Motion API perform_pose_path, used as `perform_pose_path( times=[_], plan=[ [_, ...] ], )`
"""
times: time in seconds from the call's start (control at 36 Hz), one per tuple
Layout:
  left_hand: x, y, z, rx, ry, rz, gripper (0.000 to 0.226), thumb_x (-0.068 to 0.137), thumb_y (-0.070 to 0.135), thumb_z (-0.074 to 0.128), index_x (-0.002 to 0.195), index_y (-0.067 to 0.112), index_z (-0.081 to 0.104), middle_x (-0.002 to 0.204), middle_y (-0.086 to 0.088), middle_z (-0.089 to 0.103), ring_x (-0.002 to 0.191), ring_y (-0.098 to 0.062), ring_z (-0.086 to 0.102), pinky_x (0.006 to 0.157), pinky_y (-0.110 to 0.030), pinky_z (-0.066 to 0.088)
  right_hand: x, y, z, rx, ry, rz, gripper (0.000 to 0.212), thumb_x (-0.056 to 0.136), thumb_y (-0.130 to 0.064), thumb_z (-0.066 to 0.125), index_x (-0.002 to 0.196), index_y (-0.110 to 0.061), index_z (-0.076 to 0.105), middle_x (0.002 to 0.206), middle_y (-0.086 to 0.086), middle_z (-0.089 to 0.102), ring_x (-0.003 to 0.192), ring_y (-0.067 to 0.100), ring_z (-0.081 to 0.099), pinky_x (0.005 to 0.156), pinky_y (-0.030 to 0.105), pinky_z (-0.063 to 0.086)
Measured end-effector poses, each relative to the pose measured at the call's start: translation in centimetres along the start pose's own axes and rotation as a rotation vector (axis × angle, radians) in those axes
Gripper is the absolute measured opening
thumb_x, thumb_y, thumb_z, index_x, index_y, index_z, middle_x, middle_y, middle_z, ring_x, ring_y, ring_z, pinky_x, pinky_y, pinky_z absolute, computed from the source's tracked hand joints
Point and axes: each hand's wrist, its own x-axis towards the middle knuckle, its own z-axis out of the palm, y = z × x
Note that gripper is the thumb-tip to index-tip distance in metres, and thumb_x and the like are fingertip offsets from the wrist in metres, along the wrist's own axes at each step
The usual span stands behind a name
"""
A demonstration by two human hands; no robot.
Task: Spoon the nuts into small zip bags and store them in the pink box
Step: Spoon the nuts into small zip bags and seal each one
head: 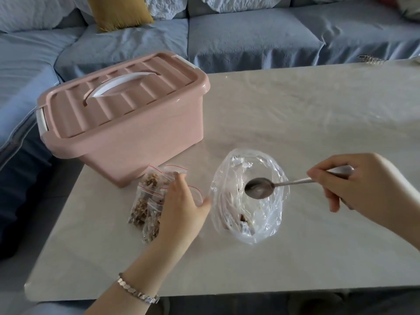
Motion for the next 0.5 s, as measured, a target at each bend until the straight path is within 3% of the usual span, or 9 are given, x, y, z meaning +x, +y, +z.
perform_pose_path(
  times=[0.08,0.17,0.22,0.28,0.31,0.36,0.42,0.44,0.5],
  plan=[
    [-0.4,1.1,0.2,0.007,0.075,0.111,0.08,0.074,0.024,0.074,0.136,0.004,0.029,0.13,-0.018,0.04,0.124,-0.031,0.035,0.107,-0.039,0.031,-0.4,1.8,0.2,0.007,-0.009,0.059,0.024,0.085,-0.017,0.063,0.061,-0.017,0.066,0.042,0.004,0.059,0.03,0.005,0.039,0.036,0.012,0.031],
    [-0.4,3.2,-0.3,-0.007,0.147,0.354,0.074,0.077,0.028,0.065,0.136,0.009,0.026,0.136,-0.017,0.034,0.129,-0.024,0.025,0.108,-0.033,0.021,-0.7,3.1,0.5,0.009,-0.01,0.082,0.025,0.085,-0.017,0.062,0.061,-0.017,0.066,0.042,0.004,0.06,0.031,0.006,0.039,0.038,0.014,0.032],
    [0.2,5.0,-1.0,-0.019,0.023,0.381,0.073,0.082,0.036,0.059,0.14,0.008,0.024,0.141,-0.013,0.031,0.133,-0.019,0.022,0.107,-0.022,0.015,-0.7,3.5,0.6,0.028,-0.002,0.087,0.025,0.086,-0.018,0.061,0.061,-0.018,0.066,0.042,0.004,0.06,0.032,0.006,0.039,0.038,0.014,0.033],
    [1.4,6.4,-1.3,-0.021,-0.216,0.257,0.082,0.084,0.04,0.061,0.145,0.009,0.015,0.149,-0.006,0.025,0.137,-0.017,0.02,0.103,-0.015,0.014,-0.7,3.9,0.5,0.048,0.022,0.07,0.026,0.086,-0.021,0.061,0.06,-0.021,0.065,0.043,0.003,0.06,0.033,0.007,0.039,0.039,0.016,0.033],
    [2.4,6.9,-1.3,0.011,-0.352,0.143,0.086,0.084,0.044,0.062,0.145,0.009,0.012,0.149,-0.005,0.025,0.136,-0.018,0.024,0.102,-0.018,0.02,-0.7,4.1,0.4,0.054,0.045,0.049,0.028,0.086,-0.023,0.06,0.059,-0.021,0.065,0.042,0.003,0.059,0.034,0.009,0.039,0.04,0.017,0.033],
    [4.4,7.7,-1.3,0.072,-0.564,-0.066,0.085,0.081,0.05,0.063,0.14,0.007,0.021,0.138,-0.007,0.039,0.123,-0.022,0.041,0.089,-0.028,0.034,-0.6,4.5,0.2,0.083,0.128,0.005,0.032,0.088,-0.024,0.057,0.058,-0.018,0.066,0.042,0.003,0.057,0.037,0.011,0.041,0.041,0.017,0.032],
    [5.8,8.0,-0.9,0.074,-0.67,-0.162,0.06,0.078,0.049,0.067,0.116,0.009,0.044,0.107,-0.003,0.05,0.095,-0.018,0.05,0.081,-0.028,0.038,-0.2,4.7,0.0,0.175,0.239,-0.024,0.032,0.092,-0.027,0.053,0.064,-0.016,0.066,0.042,0.0,0.053,0.041,0.012,0.043,0.043,0.015,0.032],
    [6.3,7.9,-0.4,0.084,-0.688,-0.174,0.044,0.078,0.046,0.069,0.095,0.013,0.046,0.092,0.001,0.049,0.081,-0.014,0.049,0.078,-0.028,0.038,0.1,4.6,-0.2,0.223,0.292,-0.032,0.035,0.093,-0.028,0.05,0.064,-0.015,0.064,0.043,-0.002,0.05,0.042,0.012,0.042,0.043,0.014,0.031],
    [6.6,7.7,0.4,0.118,-0.721,-0.188,0.041,0.078,0.041,0.07,0.074,0.017,0.037,0.073,0.005,0.039,0.063,-0.007,0.039,0.067,-0.026,0.037,0.8,4.0,-0.3,0.268,0.364,-0.051,0.039,0.096,-0.028,0.047,0.06,-0.015,0.058,0.047,-0.005,0.047,0.047,0.01,0.042,0.046,0.012,0.031]
  ],
)
